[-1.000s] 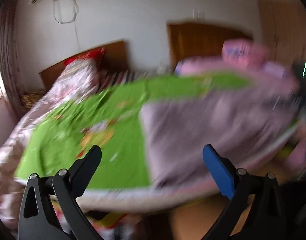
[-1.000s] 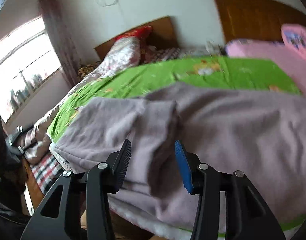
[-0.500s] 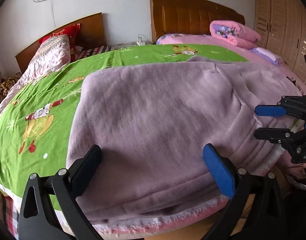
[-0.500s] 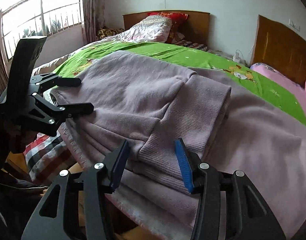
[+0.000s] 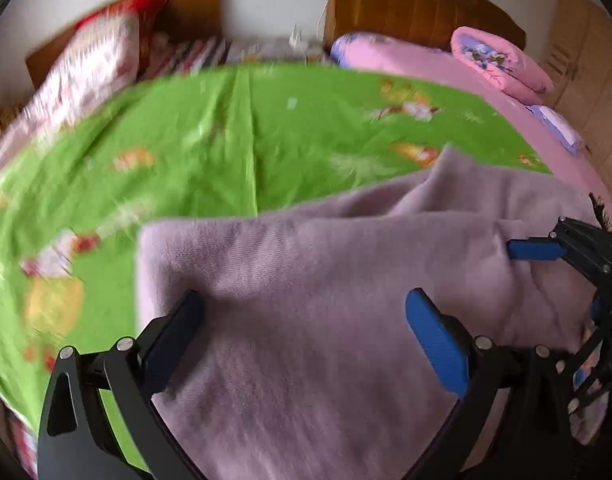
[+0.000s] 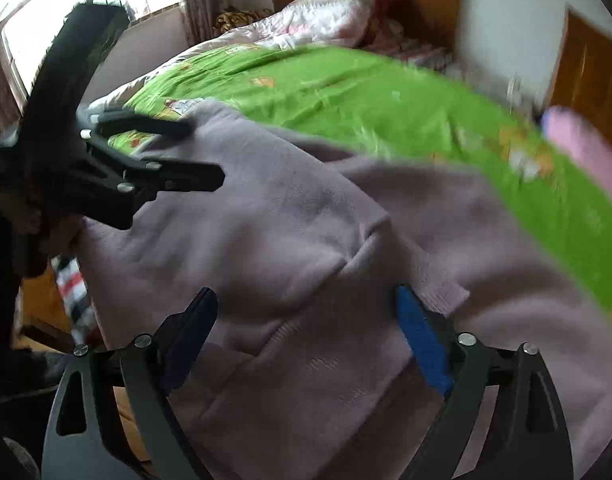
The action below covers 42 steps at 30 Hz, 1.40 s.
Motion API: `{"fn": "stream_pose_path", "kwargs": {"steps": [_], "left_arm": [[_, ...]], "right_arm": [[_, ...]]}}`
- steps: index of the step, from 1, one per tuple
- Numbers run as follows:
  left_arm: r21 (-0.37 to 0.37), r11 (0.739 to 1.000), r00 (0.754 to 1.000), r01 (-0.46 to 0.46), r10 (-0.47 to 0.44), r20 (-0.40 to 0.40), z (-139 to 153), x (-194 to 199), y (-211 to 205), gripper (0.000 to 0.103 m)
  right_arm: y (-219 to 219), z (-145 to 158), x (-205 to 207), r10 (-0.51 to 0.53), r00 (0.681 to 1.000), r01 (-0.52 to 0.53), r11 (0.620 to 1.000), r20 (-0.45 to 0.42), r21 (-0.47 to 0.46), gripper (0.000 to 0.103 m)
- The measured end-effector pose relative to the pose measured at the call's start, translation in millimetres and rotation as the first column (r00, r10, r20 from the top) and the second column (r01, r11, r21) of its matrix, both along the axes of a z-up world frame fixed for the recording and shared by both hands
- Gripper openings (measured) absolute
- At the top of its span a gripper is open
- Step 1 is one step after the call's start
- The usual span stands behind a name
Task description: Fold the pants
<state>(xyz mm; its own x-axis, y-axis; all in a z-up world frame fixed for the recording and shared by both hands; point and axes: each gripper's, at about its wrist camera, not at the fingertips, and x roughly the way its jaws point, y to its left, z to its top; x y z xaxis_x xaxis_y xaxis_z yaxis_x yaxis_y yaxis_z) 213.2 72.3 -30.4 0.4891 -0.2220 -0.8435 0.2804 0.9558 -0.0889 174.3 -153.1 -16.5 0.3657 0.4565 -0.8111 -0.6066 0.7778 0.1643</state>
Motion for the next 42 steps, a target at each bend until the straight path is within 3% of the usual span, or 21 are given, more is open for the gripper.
{"fn": "stream_pose_path", "kwargs": {"steps": [2, 5, 8, 11, 14, 15, 17, 21, 24, 26, 30, 34, 37, 39, 40, 42], "left_arm": [[0.000, 1.000, 1.000, -0.003, 0.003, 0.027, -4, -2, 1, 0.101], [0.032, 0.999, 0.993, -0.035, 0.031, 0.111, 8, -17, -1, 0.101], [0.030, 0.997, 0.972, -0.072, 0.063, 0.225, 33, -42, -8, 0.101], [-0.025, 1.000, 0.967, -0.002, 0.008, 0.254, 45, -66, -28, 0.101], [-0.026, 0.997, 0.959, 0.079, -0.069, 0.273, 42, -91, -62, 0.101], [-0.028, 0.993, 0.957, 0.111, -0.099, 0.273, 38, -99, -77, 0.101], [-0.027, 0.988, 0.954, 0.153, -0.141, 0.264, 29, -108, -99, 0.101], [0.062, 0.984, 0.958, 0.166, -0.176, 0.227, 2, -111, -127, 0.101], [0.070, 0.986, 0.977, 0.151, -0.160, 0.144, -23, -103, -128, 0.102], [0.053, 0.986, 0.972, 0.159, -0.166, 0.169, -26, -105, -124, 0.102], [0.062, 0.985, 0.972, 0.161, -0.169, 0.164, -27, -104, -124, 0.102], [0.059, 0.985, 0.972, 0.161, -0.168, 0.164, -27, -103, -124, 0.102], [0.058, 0.985, 0.971, 0.163, -0.170, 0.167, -27, -105, -123, 0.102], [0.055, 0.985, 0.970, 0.164, -0.171, 0.174, -28, -106, -122, 0.102], [0.055, 0.985, 0.969, 0.163, -0.171, 0.176, -28, -106, -122, 0.102], [0.053, 0.985, 0.969, 0.164, -0.171, 0.178, -29, -105, -121, 0.102]], "right_arm": [[-10, 4, -1, -0.019, 1.000, 0.020, 0.999, -0.012, 0.050, 0.086], [-32, 30, -19, -0.133, 0.988, 0.128, 0.990, 0.082, 0.063, 0.087], [-84, 64, -52, -0.264, 0.948, 0.229, 0.953, 0.176, 0.197, 0.088], [-155, 78, -87, -0.444, 0.868, 0.381, 0.882, 0.220, 0.279, 0.092], [-233, 71, -124, -0.628, 0.762, 0.551, 0.757, 0.159, 0.351, 0.093], [-262, 64, -140, -0.691, 0.715, 0.613, 0.692, 0.105, 0.380, 0.093], [-303, 46, -164, -0.755, 0.656, 0.683, 0.595, 0.003, 0.423, 0.093], [-343, 10, -191, -0.794, 0.590, 0.764, 0.489, -0.149, 0.421, 0.093], [-350, -11, -185, -0.791, 0.569, 0.793, 0.455, -0.225, 0.406, 0.093], [-351, -22, -177, -0.790, 0.558, 0.805, 0.439, -0.254, 0.400, 0.094], [-350, -19, -162, -0.815, 0.541, 0.824, 0.463, -0.208, 0.327, 0.094], [-351, -24, -154, -0.819, 0.519, 0.837, 0.428, -0.246, 0.342, 0.099], [-340, -22, -155, -0.762, 0.586, 0.799, 0.487, -0.276, 0.352, 0.098], [-337, -21, -158, -0.770, 0.582, 0.801, 0.488, -0.261, 0.346, 0.096], [-340, -22, -157, -0.782, 0.565, 0.811, 0.465, -0.265, 0.355, 0.096], [-349, -25, -154, -0.809, 0.511, 0.834, 0.385, -0.292, 0.395, 0.096]]}}
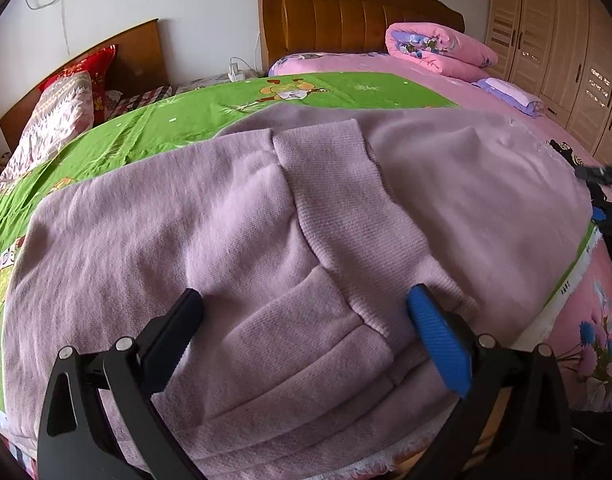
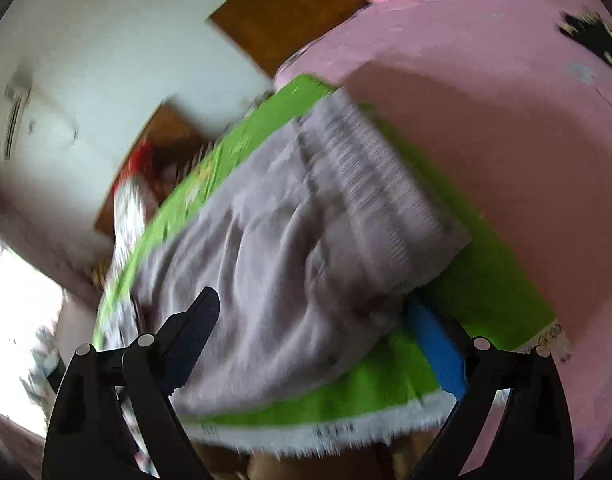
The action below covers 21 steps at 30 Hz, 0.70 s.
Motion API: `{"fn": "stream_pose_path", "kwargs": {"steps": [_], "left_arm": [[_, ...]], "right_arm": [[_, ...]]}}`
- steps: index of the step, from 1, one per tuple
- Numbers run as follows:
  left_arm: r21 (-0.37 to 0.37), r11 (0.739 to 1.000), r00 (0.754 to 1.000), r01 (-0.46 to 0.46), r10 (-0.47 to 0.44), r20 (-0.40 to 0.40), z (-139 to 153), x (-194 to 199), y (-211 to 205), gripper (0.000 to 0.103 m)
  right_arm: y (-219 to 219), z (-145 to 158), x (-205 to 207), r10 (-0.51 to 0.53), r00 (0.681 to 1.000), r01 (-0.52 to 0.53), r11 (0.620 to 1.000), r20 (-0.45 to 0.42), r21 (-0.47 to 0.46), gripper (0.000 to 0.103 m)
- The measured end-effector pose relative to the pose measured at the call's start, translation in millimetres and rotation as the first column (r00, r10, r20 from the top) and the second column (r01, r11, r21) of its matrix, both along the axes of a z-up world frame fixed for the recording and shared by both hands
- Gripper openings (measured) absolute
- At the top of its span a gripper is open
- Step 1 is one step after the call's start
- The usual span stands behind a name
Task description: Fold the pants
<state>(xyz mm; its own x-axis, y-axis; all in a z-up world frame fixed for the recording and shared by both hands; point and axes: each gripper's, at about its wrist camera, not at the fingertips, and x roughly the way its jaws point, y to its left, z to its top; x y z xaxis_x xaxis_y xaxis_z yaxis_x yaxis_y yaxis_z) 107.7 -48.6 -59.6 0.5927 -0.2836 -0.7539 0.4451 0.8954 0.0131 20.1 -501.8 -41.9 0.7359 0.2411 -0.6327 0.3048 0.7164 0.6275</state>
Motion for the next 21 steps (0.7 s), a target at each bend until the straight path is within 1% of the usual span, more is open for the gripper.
{"fn": "stream_pose_path", "kwargs": {"steps": [2, 4, 5, 6, 7, 8, 9, 10, 12, 14, 15, 16, 17, 18, 19, 21], "left_arm": [[0.000, 1.000, 1.000, 0.001, -0.001, -0.001, 0, -2, 1, 0.102], [0.000, 1.000, 1.000, 0.001, -0.001, 0.000, 0, -2, 1, 0.102], [-0.002, 1.000, 1.000, 0.001, -0.001, 0.001, 0, -2, 1, 0.102], [-0.002, 1.000, 1.000, 0.001, -0.001, 0.002, 0, -3, 1, 0.102], [-0.003, 1.000, 1.000, 0.001, -0.001, 0.003, -1, -3, 1, 0.102], [-0.004, 1.000, 1.000, 0.001, -0.001, 0.004, -1, -3, 1, 0.102], [-0.005, 1.000, 1.000, 0.002, -0.002, 0.004, -1, -3, 2, 0.102], [-0.006, 1.000, 1.000, 0.001, -0.001, 0.004, -1, -3, 2, 0.102], [-0.010, 1.000, 1.000, 0.003, -0.003, 0.004, 0, -4, 2, 0.102], [-0.021, 1.000, 1.000, 0.001, -0.001, -0.013, 5, -5, 6, 0.101], [-0.043, 0.999, 1.000, -0.005, 0.004, -0.011, 13, -6, 12, 0.100], [-0.062, 0.998, 1.000, -0.016, 0.016, 0.012, 21, -9, 21, 0.100], [-0.073, 0.997, 0.999, -0.037, 0.040, 0.032, 29, -11, 31, 0.100], [-0.086, 0.993, 0.996, -0.078, 0.081, 0.041, 35, -12, 49, 0.100], [-0.101, 0.989, 0.993, -0.109, 0.114, 0.040, 37, -12, 65, 0.100], [-0.134, 0.972, 0.980, -0.193, 0.198, 0.026, 36, -13, 103, 0.100]], "right_arm": [[-2, -2, 6, -0.049, 0.999, 0.049, 0.999, 0.004, 0.013, 0.098], [6, 0, 12, -0.071, 0.997, 0.070, 0.997, -0.011, -0.041, 0.098], [13, 0, 12, -0.074, 0.997, 0.072, 0.994, -0.014, -0.085, 0.098], [16, 0, 11, -0.069, 0.998, 0.067, 0.991, -0.014, -0.115, 0.094], [19, 1, 9, -0.072, 0.997, 0.069, 0.986, -0.017, -0.152, 0.075], [19, 0, 5, -0.086, 0.996, 0.080, 0.982, -0.027, -0.172, 0.069], [17, -1, 3, -0.087, 0.996, 0.084, 0.985, -0.012, -0.152, 0.060], [15, -4, -1, -0.091, 0.996, 0.090, 0.986, -0.001, -0.137, 0.055], [10, -5, -9, -0.098, 0.994, 0.102, 0.988, 0.041, -0.114, 0.053], [10, -7, -13, -0.105, 0.993, 0.111, 0.989, 0.059, -0.102, 0.052], [7, -7, -15, -0.107, 0.992, 0.113, 0.989, 0.066, -0.099, 0.052], [6, -7, -15, -0.107, 0.992, 0.114, 0.989, 0.073, -0.094, 0.052], [6, -8, -15, -0.105, 0.992, 0.112, 0.990, 0.073, -0.092, 0.052], [5, -9, -15, -0.103, 0.992, 0.109, 0.990, 0.074, -0.085, 0.052], [4, -10, -15, -0.103, 0.992, 0.108, 0.991, 0.076, -0.076, 0.052], [3, -10, -17, -0.101, 0.992, 0.107, 0.991, 0.078, -0.075, 0.052]]}}
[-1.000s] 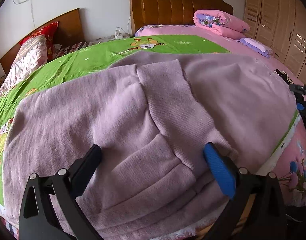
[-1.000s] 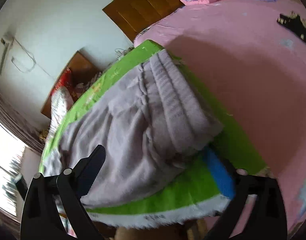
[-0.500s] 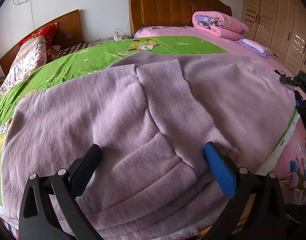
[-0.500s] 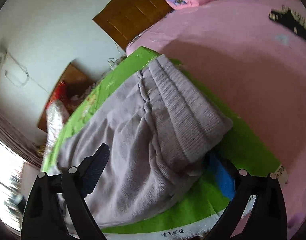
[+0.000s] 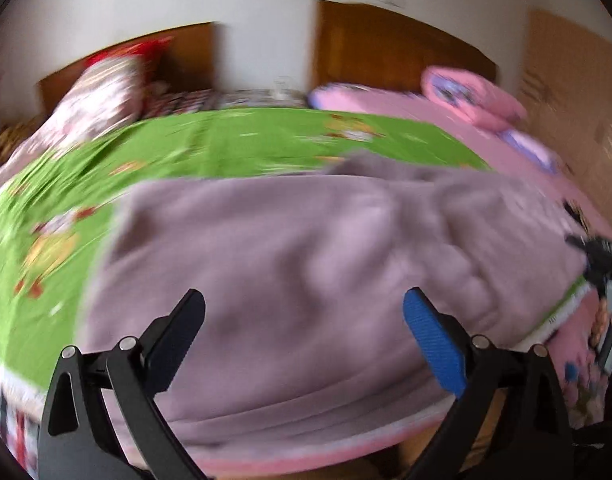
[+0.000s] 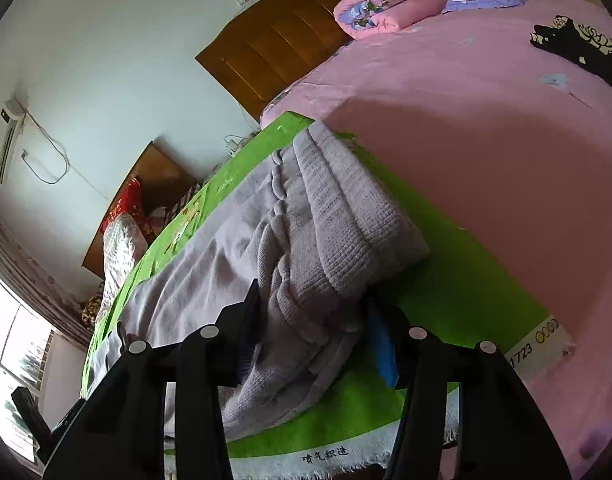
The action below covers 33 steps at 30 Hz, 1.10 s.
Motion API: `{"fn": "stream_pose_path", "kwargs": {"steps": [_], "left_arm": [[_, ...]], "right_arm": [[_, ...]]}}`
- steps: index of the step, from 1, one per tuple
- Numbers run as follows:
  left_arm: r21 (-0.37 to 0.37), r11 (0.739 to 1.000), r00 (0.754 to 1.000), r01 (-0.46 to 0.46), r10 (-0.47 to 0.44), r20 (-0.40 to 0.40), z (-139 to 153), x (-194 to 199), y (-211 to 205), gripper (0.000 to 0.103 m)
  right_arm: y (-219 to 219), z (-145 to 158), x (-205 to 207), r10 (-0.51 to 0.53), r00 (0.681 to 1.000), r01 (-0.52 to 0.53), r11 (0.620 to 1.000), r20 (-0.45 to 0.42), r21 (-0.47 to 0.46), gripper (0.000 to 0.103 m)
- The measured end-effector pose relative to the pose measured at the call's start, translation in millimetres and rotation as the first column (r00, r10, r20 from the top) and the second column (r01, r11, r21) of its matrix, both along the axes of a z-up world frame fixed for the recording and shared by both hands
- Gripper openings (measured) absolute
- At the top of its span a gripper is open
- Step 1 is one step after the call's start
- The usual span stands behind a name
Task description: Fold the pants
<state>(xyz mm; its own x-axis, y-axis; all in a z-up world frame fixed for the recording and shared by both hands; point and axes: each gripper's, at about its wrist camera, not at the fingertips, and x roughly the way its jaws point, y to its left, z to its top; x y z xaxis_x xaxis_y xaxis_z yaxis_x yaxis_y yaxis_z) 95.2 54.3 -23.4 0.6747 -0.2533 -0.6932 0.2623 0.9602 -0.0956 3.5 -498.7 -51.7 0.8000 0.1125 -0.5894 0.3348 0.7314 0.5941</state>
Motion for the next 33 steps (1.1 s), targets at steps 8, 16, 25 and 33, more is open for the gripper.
{"fn": "stream_pose_path", "kwargs": {"steps": [8, 16, 25, 33], "left_arm": [[0.075, 0.997, 1.000, 0.005, -0.007, 0.023, -27, -6, 31, 0.098], [0.090, 0.995, 0.998, -0.045, 0.049, -0.034, -17, 2, 38, 0.098], [0.108, 0.994, 0.984, -0.015, 0.034, -0.173, 8, 111, 13, 0.101], [0.110, 0.994, 0.979, 0.011, 0.011, -0.204, 40, 122, -51, 0.101]], "right_arm": [[-1, -1, 0, 0.005, 1.000, -0.005, 1.000, -0.003, 0.007, 0.052], [-1, 0, 3, 0.006, 1.000, -0.006, 1.000, 0.003, 0.002, 0.053], [-6, 0, -1, 0.010, 1.000, -0.011, 0.999, 0.022, 0.040, 0.054], [-11, -2, -7, 0.015, 0.999, -0.017, 0.999, 0.045, 0.042, 0.054]]}}
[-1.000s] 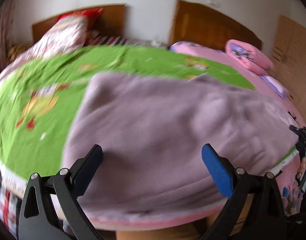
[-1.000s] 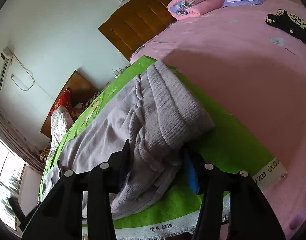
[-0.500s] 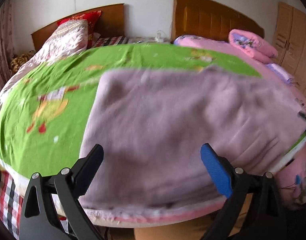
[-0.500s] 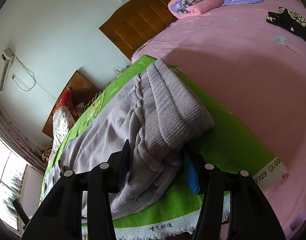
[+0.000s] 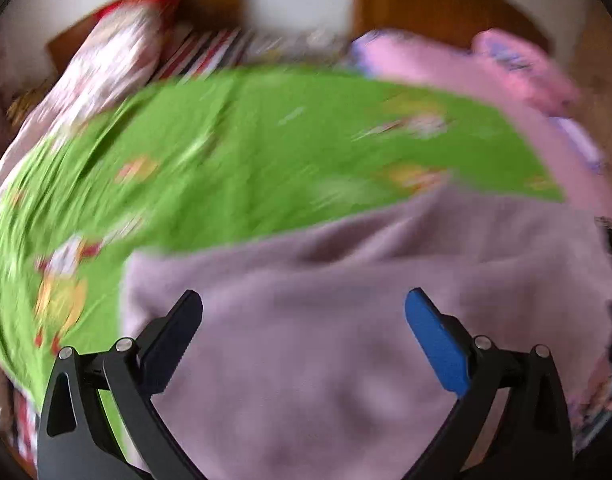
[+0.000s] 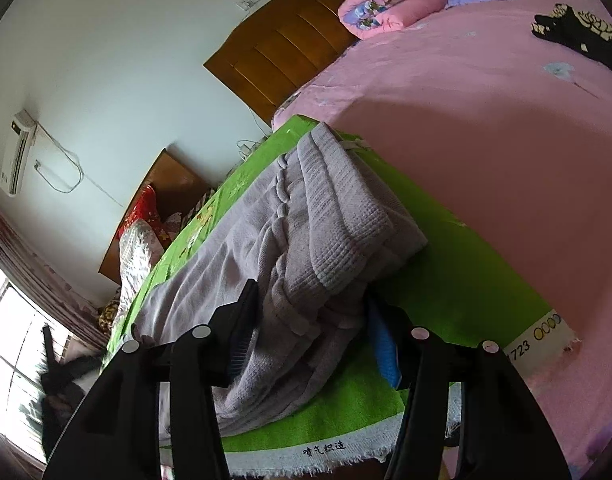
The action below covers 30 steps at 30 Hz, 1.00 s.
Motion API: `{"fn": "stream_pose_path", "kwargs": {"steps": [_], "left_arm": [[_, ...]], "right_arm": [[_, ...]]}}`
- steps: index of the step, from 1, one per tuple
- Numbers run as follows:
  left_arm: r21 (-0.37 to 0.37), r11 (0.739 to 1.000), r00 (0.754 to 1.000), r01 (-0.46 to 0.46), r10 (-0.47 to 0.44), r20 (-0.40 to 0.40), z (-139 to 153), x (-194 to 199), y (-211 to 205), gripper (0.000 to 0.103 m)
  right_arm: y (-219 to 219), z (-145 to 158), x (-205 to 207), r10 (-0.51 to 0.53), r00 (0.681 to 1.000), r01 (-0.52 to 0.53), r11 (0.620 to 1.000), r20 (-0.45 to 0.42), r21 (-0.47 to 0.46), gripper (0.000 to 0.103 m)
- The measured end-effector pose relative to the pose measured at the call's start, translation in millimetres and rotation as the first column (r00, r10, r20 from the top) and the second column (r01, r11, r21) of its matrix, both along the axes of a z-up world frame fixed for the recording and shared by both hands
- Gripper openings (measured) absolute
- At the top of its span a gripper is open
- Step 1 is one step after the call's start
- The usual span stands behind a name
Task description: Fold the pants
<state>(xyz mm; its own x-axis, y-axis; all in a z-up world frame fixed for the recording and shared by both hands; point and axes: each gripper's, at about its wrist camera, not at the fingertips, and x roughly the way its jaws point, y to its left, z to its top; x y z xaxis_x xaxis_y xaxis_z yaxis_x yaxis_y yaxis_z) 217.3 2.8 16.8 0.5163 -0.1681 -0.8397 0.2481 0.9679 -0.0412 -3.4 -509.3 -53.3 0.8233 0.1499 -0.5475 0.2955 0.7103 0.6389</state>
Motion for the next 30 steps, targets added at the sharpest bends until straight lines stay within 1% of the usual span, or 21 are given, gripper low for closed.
{"fn": "stream_pose_path", "kwargs": {"steps": [2, 3, 4, 5, 7, 8, 10, 11, 13, 14, 15, 17, 20, 21, 22, 24, 25, 26, 27, 28, 30], "left_arm": [[-0.004, 0.993, 0.992, 0.118, -0.118, 0.042, 15, -7, -51, 0.101], [0.002, 0.978, 0.977, 0.207, -0.206, 0.060, 17, -10, -87, 0.101], [0.010, 0.963, 0.961, 0.271, -0.271, 0.061, 15, -10, -117, 0.101], [0.009, 0.942, 0.941, 0.336, -0.336, 0.037, 8, -7, -154, 0.101], [-0.030, 0.912, 0.912, 0.409, -0.409, -0.013, -9, 2, -199, 0.101], [-0.035, 0.899, 0.899, 0.436, -0.437, -0.037, -22, 8, -225, 0.101], [0.025, 0.896, 0.896, 0.443, -0.443, -0.022, -38, 13, -255, 0.101], [0.045, 0.898, 0.899, 0.437, -0.437, -0.024, -47, 20, -264, 0.100], [0.024, 0.910, 0.908, 0.414, -0.411, -0.080, -73, 38, -273, 0.102], [0.012, 0.919, 0.917, 0.394, -0.392, -0.077, -81, 43, -273, 0.101], [0.026, 0.920, 0.920, 0.391, -0.389, -0.053, -81, 45, -274, 0.101], [0.026, 0.925, 0.924, 0.379, -0.377, -0.067, -79, 47, -277, 0.101], [-0.030, 0.941, 0.937, 0.338, -0.339, -0.085, -71, 49, -280, 0.101], [-0.057, 0.939, 0.936, 0.339, -0.343, -0.082, -66, 45, -286, 0.101], [-0.053, 0.936, 0.933, 0.347, -0.351, -0.075, -63, 44, -290, 0.101], [0.044, 0.919, 0.920, 0.392, -0.390, -0.040, -66, 28, -314, 0.101], [0.127, 0.901, 0.909, 0.415, -0.417, -0.012, -71, 17, -326, 0.101], [0.189, 0.887, 0.902, 0.422, -0.431, 0.010, -76, 11, -333, 0.102], [0.226, 0.882, 0.899, 0.415, -0.435, 0.048, -76, 4, -335, 0.102], [0.238, 0.880, 0.900, 0.410, -0.433, 0.049, -76, 3, -337, 0.102], [0.239, 0.891, 0.909, 0.387, -0.411, 0.061, -69, 2, -332, 0.101]], "right_arm": [[2, 0, 1, -0.002, 1.000, 0.002, 1.000, -0.012, -0.018, 0.054], [2, 1, 1, -0.006, 1.000, 0.006, 1.000, -0.019, -0.019, 0.055], [1, 1, 1, -0.008, 1.000, 0.008, 1.000, -0.021, -0.014, 0.055], [1, 1, 1, -0.006, 1.000, 0.006, 1.000, -0.023, -0.009, 0.055], [1, 2, 4, 0.000, 0.998, -0.001, 1.000, -0.059, -0.017, 0.056], [2, 3, 5, 0.008, 0.997, -0.010, 1.000, -0.070, -0.027, 0.056], [6, 7, 7, 0.042, 0.995, -0.051, 0.995, -0.094, -0.090, 0.056], [11, 9, 8, 0.074, 0.990, -0.092, 0.983, -0.119, -0.157, 0.055], [15, 11, 8, 0.113, 0.983, -0.143, 0.966, -0.145, -0.216, 0.055], [15, 12, 9, 0.132, 0.979, -0.165, 0.960, -0.153, -0.227, 0.055], [14, 11, 9, 0.148, 0.977, -0.181, 0.956, -0.154, -0.230, 0.055], [12, 10, 8, 0.179, 0.972, -0.211, 0.951, -0.152, -0.227, 0.055], [4, 6, 1, 0.203, 0.974, -0.219, 0.959, -0.103, -0.182, 0.055], [0, 4, -2, 0.202, 0.976, -0.212, 0.965, -0.083, -0.156, 0.056], [-4, 2, -3, 0.198, 0.978, -0.205, 0.970, -0.065, -0.127, 0.056], [-12, 0, -6, 0.184, 0.982, -0.186, 0.981, -0.037, -0.059, 0.056], [-13, 1, -6, 0.178, 0.983, -0.179, 0.983, -0.036, -0.041, 0.057], [-15, 1, -7, 0.171, 0.985, -0.172, 0.985, -0.034, -0.019, 0.059], [-18, 0, -8, 0.160, 0.987, -0.160, 0.987, -0.022, 0.025, 0.065], [-20, -1, -9, 0.150, 0.989, -0.149, 0.987, -0.012, 0.061, 0.068], [-22, -1, -9, 0.129, 0.992, -0.127, 0.987, -0.013, 0.101, 0.071]]}}
